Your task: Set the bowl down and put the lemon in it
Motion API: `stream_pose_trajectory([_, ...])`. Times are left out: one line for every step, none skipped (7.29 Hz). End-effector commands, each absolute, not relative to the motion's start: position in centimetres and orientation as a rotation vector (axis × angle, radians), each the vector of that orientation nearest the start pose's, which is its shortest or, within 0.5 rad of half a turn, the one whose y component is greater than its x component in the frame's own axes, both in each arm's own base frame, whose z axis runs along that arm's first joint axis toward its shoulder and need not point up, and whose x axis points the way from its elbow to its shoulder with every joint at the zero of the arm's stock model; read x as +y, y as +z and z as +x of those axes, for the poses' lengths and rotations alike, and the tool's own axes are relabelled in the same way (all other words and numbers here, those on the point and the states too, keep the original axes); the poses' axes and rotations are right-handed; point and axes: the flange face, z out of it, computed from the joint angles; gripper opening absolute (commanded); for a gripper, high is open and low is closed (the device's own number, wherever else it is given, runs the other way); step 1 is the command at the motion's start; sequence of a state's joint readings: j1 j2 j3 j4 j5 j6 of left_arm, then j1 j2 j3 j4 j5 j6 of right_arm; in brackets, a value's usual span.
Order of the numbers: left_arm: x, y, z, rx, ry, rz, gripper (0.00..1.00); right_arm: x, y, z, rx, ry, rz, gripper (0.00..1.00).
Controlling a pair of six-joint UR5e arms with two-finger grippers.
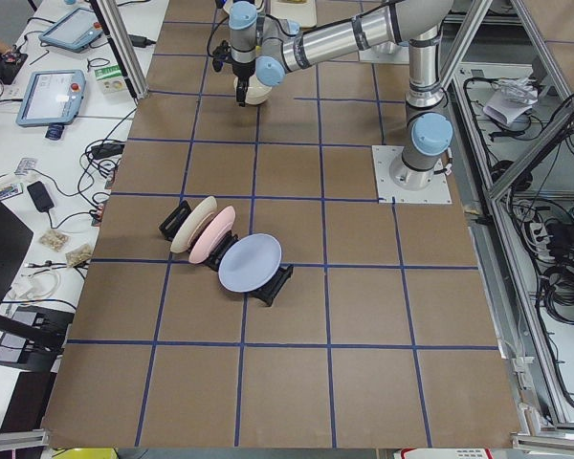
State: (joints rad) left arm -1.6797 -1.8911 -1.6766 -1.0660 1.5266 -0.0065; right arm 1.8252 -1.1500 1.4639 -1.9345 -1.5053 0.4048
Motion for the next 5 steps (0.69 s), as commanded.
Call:
stream_pose_trajectory([-57.8,34.0,-16.4,3.158,-0.088,0.151,1.0,-59.2,29.0,36.3,3.05,-0.03,0.215,0.0])
stream_pose_trajectory([-57.5,35.4,-14.2,3.152,-0.086,0.163,1.0,-59.6,26.6,37.0,3.053,-0.019,0.232,0.0])
stream_pose_trajectory([-56.3,37.1,-13.7,3.149,-0.088,0.155,1.0,-59.5,25.6,37.0,3.06,0.01,0.231,0.0])
stream_pose_trajectory([-54.7,38.6,-14.0,3.147,-0.105,0.16,1.0,-59.3,25.1,36.9,3.07,0.032,0.207,0.0])
stream_pose_trajectory([-53.0,40.7,-14.0,3.145,-0.131,0.16,1.0,-59.2,24.5,36.8,3.074,0.047,0.203,0.0])
